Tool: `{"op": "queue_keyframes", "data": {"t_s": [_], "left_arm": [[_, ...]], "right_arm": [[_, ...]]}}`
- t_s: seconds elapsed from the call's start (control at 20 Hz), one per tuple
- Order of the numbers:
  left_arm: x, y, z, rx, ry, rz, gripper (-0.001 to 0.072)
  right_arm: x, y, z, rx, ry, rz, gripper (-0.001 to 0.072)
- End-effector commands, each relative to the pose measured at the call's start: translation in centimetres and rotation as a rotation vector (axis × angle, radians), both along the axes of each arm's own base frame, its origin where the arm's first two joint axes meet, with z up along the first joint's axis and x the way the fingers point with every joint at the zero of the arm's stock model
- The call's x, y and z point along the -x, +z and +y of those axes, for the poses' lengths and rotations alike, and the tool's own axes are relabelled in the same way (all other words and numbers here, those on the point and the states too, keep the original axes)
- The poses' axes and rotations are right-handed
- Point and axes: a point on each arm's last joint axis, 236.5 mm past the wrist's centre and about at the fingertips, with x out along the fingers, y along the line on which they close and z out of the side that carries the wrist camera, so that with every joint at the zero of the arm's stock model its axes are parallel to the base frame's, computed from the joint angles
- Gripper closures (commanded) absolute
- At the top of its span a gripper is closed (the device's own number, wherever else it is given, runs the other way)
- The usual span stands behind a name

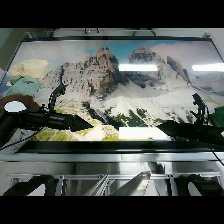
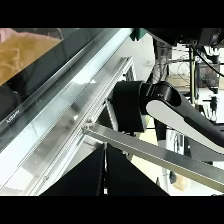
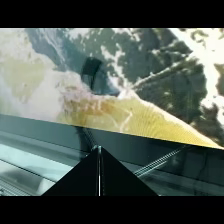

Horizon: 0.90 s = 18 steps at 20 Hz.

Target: Fold the shirts.

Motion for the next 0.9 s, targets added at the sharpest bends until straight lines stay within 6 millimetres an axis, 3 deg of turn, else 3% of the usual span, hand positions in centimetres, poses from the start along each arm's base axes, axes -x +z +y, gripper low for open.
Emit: {"op": "queue_keyframes", "data": {"t_s": [0.0, 0.15, 0.2, 0.3, 0.35, 0.4, 0.45, 0.65, 0.75, 0.85], "left_arm": [[0.0, 0.0, 0.0, 0.001, 0.000, -0.001, 0.0689], [-0.6, 0.6, 0.3, 0.000, 0.016, -0.003, 0.0708], [-1.9, 1.6, 1.0, 0.002, 0.049, -0.021, 0.0708], [-6.5, 5.0, 4.2, -0.008, 0.182, -0.126, 0.0697], [-9.5, 7.0, 6.8, -0.030, 0.285, -0.210, 0.0407], [-12.6, 8.7, 10.0, -0.085, 0.402, -0.307, 0.0066], [-15.5, 9.9, 13.7, -0.181, 0.512, -0.405, -0.0010], [-25.1, 12.9, 27.5, -0.663, 0.694, -0.705, -0.0013], [-30.0, 12.3, 31.6, -0.820, 0.684, -0.760, -0.0013], [-34.2, 9.4, 34.5, -0.930, 0.636, -0.754, -0.0013]], "right_arm": [[0.0, 0.0, 0.0, 0.000, 0.001, 0.000, 0.0696], [0.0, 0.0, 0.0, 0.000, 0.001, 0.000, 0.0696], [0.0, 0.0, 0.0, 0.000, 0.001, 0.000, 0.0696], [0.0, 0.0, 0.0, 0.000, 0.001, 0.000, 0.0696], [0.0, 0.0, 0.0, 0.000, 0.001, 0.000, 0.0696], [0.0, 0.0, 0.0, 0.000, 0.001, 0.000, 0.0696], [0.0, 0.0, 0.0, 0.000, 0.001, 0.000, 0.0696], [0.0, 0.0, 0.0, 0.000, 0.001, 0.000, 0.0696], [0.0, 0.0, 0.0, 0.000, 0.001, 0.000, 0.0695], [0.0, 0.0, 0.0, 0.000, 0.001, 0.000, 0.0696]]}}
